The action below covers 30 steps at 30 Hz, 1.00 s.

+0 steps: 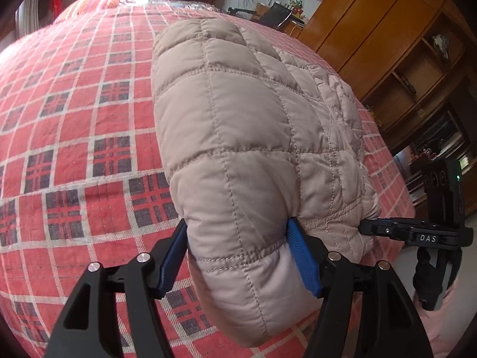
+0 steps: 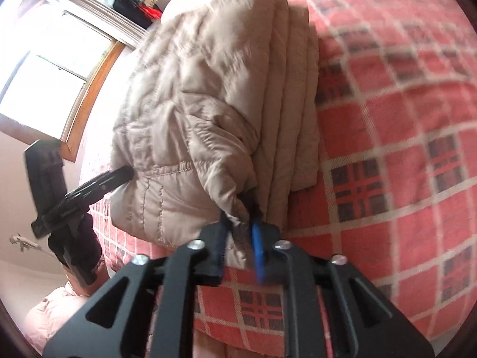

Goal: Fold large clothes

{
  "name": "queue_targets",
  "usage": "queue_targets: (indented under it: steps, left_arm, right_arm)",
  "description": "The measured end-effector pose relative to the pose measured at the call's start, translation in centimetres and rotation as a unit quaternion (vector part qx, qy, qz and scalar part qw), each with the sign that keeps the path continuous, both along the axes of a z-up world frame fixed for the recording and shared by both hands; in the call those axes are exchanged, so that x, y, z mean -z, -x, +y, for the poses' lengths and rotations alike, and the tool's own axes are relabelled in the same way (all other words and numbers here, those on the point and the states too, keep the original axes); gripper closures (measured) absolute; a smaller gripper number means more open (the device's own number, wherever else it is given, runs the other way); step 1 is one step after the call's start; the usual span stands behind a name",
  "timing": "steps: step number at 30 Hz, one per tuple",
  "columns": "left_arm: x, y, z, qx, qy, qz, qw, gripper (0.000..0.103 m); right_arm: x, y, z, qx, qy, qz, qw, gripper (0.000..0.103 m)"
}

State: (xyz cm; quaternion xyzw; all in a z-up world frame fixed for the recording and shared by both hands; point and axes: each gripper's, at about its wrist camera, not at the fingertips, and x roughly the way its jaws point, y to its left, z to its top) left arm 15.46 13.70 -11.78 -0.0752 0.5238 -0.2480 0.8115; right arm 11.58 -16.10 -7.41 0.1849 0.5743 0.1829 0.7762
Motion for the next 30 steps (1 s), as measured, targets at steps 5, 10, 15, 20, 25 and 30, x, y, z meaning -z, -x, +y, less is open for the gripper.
queue_targets:
  steps: [5, 10, 15, 20, 25, 30]
  left_arm:
    - [-0.7, -1.5, 2.3, 0.001, 0.063, 0.028, 0.9976, 0.033]
    - [-0.4, -3.8, 3.6, 0.004, 0.098, 0.037, 0.9945, 0.028]
    - [0.5, -5.4, 3.6, 0.023, 0.126, 0.046, 0.9907, 0.025]
    - [1.5, -6.7, 2.7, 0.037, 0.141, 0.052, 0.988, 0.015]
    - [2.6, -7.9, 1.8, 0.039, 0.151, 0.06, 0.986, 0.007]
    - [3.2, -8.5, 1.3, 0.037, 0.159, 0.07, 0.9841, 0.006]
  right_arm:
    - [-3.5, 0.0, -1.0, 0.015, 0.005, -0.062, 0.998, 0.034]
    - [-2.1, -3.0, -1.9, 0.014, -0.041, -0.048, 0.998, 0.025]
    - [0.7, -5.5, -3.1, 0.019, -0.086, -0.026, 0.996, 0.022]
    - [2.7, -7.0, -3.5, 0.015, -0.127, -0.017, 0.992, 0.016]
    - [4.2, -8.1, -3.6, 0.011, -0.153, -0.008, 0.988, 0.012]
    - [5.6, -9.1, -2.8, 0.008, -0.162, -0.005, 0.987, 0.012]
